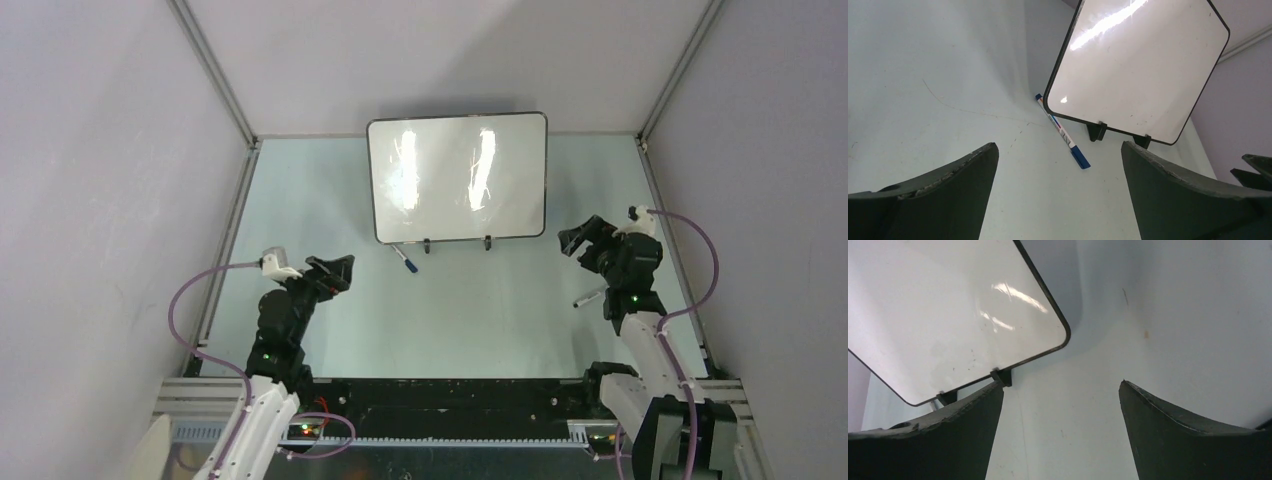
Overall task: Write a sentence on the whiteboard
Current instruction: Pick up the whiteboard marker from the center of the board.
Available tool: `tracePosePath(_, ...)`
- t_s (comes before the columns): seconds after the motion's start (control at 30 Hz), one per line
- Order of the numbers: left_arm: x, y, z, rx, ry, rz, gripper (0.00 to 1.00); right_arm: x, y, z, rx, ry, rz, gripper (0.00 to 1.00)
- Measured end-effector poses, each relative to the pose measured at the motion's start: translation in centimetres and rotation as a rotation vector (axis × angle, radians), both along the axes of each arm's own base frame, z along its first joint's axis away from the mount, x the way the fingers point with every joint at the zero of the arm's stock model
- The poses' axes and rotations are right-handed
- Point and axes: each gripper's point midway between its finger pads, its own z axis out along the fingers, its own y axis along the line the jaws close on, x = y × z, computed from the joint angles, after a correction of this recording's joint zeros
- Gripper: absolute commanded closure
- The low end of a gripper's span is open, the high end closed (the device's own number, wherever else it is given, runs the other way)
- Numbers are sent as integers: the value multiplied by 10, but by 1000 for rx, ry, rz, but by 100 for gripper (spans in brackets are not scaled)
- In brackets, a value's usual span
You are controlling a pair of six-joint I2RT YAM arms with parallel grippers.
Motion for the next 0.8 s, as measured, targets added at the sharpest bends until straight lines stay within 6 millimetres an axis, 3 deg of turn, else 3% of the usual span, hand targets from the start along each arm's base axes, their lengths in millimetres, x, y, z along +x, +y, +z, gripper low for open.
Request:
tracePosePath(0.13, 0, 1, 1, -6, -4, 8, 1, -5, -3, -11, 3, 19, -16, 7)
tracePosePath(0.27, 0, 5, 6, -7, -24, 28, 1, -5, 19, -6, -23, -12, 60, 8)
tracePosePath(0.53, -1, 4, 10, -11, -41, 21, 0, -18, 123, -7, -124, -14, 352, 12)
tracePosePath(0.8, -2, -2, 10, -13, -36, -10, 1, -23, 232, -19, -254, 24, 550, 25)
